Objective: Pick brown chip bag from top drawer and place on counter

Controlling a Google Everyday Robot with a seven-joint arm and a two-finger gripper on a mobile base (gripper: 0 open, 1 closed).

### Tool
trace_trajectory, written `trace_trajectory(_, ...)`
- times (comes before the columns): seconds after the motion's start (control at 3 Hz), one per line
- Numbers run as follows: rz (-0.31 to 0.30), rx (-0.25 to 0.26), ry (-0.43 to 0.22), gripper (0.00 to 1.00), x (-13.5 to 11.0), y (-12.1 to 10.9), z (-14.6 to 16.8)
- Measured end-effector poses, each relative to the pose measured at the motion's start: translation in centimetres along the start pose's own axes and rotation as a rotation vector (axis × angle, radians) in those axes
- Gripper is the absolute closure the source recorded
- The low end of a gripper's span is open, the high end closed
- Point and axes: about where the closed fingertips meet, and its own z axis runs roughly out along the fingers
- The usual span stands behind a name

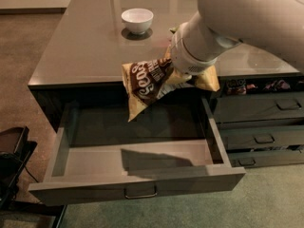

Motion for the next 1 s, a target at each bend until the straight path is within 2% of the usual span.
trace_trajectory(0.33,0.021,0.058,-0.007,1.0,-1.1,-2.5,1.5)
trace_trajectory(1.0,-0.013,0.14,-0.088,1.0,-4.6,-10.9,7.6)
